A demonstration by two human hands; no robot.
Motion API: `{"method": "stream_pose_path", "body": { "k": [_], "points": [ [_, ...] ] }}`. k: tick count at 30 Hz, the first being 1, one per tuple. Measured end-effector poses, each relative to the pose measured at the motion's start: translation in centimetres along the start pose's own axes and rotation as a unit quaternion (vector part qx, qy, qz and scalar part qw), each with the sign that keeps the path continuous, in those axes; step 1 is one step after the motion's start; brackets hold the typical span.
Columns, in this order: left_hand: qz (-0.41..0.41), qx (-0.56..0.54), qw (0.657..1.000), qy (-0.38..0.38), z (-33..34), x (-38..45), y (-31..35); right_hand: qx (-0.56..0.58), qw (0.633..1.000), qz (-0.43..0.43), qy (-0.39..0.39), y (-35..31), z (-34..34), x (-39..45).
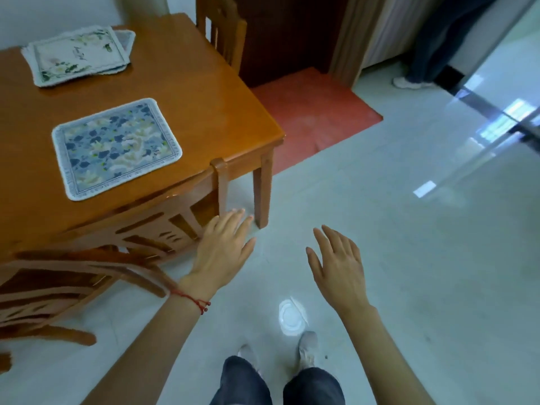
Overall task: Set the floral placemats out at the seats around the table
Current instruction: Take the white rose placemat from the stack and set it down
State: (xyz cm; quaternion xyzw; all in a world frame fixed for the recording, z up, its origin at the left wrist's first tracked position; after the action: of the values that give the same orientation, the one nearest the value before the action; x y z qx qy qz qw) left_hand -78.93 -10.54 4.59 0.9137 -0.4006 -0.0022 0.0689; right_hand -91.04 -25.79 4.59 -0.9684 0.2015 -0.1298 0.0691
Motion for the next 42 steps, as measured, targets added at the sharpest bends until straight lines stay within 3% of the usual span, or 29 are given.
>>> {"method": "stream_pose_path", "body": {
  "k": [12,22,29,42],
  "points": [
    [0.175,-0.008,0.985,0.012,3.6,8.7,19.3,-0.037,0.987,0.155,0.03,17.9,-3.8,-4.8],
    [0.229,-0.002,0.973,-0.029,7.4,15.0,31.0,-0.051,0.974,0.218,0.026,30.8,-5.3,-5.7],
    [0.235,-0.016,0.969,-0.074,9.5,20.0,32.9,-0.052,0.971,0.232,0.022,35.0,-3.8,-1.8],
    [0.18,-0.021,0.978,-0.104,11.5,37.5,28.4,-0.059,0.979,0.192,0.028,40.9,-0.8,16.4]
  ]
}}
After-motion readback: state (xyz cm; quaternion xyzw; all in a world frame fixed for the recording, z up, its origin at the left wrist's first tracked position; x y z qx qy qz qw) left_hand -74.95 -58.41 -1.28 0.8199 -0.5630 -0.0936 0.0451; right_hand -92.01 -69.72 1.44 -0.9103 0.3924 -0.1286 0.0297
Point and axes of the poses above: each hand's wrist, its own x-axis towards the middle knuckle, its own z-axis out of the palm, y = z × x, the point moved 7 cm from there along x, towards the middle knuckle
